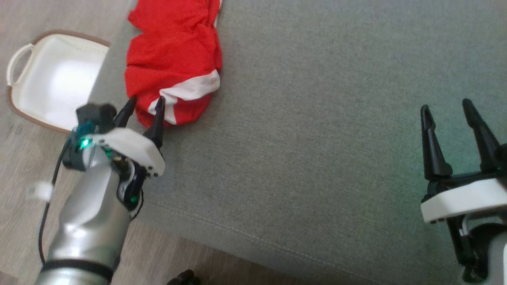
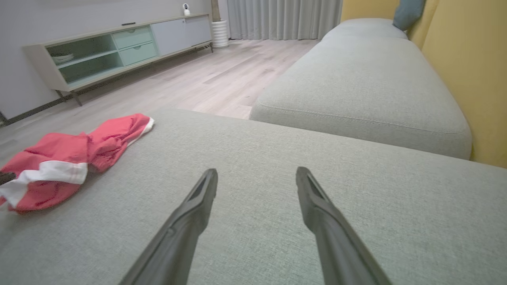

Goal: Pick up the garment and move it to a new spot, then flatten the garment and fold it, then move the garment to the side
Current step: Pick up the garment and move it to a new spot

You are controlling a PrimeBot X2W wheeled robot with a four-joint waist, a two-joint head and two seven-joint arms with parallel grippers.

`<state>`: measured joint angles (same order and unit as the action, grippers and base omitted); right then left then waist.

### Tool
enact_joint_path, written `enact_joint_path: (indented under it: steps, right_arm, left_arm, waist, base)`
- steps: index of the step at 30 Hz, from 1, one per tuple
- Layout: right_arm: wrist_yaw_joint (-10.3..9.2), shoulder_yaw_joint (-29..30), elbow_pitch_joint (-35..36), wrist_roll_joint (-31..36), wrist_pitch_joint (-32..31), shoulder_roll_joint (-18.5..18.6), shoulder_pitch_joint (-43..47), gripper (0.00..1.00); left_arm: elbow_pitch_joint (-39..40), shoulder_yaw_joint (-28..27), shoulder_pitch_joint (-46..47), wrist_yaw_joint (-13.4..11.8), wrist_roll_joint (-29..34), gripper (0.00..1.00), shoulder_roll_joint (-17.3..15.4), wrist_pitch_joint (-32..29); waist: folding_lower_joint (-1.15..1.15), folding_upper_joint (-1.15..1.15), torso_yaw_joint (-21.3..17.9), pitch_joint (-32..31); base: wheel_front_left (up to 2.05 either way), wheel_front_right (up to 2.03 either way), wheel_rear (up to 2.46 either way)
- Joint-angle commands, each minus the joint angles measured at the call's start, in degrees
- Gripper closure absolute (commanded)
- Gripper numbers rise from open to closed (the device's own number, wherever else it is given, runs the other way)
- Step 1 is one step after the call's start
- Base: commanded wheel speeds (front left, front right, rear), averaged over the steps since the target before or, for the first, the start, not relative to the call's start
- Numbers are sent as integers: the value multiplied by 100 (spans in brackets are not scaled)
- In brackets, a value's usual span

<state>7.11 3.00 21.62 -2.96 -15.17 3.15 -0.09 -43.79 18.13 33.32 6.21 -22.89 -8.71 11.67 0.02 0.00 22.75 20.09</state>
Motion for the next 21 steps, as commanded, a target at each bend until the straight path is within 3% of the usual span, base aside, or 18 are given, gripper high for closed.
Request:
enact_joint_path:
  steps: [1,9,10,11,12,16,21]
  right_arm:
    - [37,-127,259,14,-26,91,-182,0]
    - [37,-138,286,-29,-105,122,-268,0]
    - [37,-134,273,-46,-105,117,-270,0]
    - [37,-122,258,-61,-97,112,-270,0]
    - [37,-107,242,-79,-82,105,-263,0]
    - [37,-85,160,-126,19,73,-214,0]
    - [37,-120,13,-146,202,41,-99,0]
  left_arm:
    - [-76,-122,324,29,-54,0,-186,-98]
    - [-1627,384,1171,123,-437,0,-89,-1106]
    - [-1698,467,1201,124,-505,15,-83,-1190]
    - [-1718,540,1221,125,-570,64,-92,-1180]
    - [-1739,597,1238,125,-599,100,-127,-1108]
    - [-1837,659,1277,107,-553,100,-260,-451]
    - [-1670,622,1203,-241,-429,100,-330,194]
  waist:
    - [-2,0,-106,175]
    - [-2,0,-181,213]
    - [-2,0,-193,193]
    - [-2,0,-203,167]
    - [-2,0,-207,134]
    - [-2,0,-230,-73]
    - [-2,0,-236,-515]
  base:
    - [0,0,0]
    - [0,0,0]
    - [0,0,0]
    - [0,0,0]
    - [0,0,0]
    - [0,0,0]
    - [0,0,0]
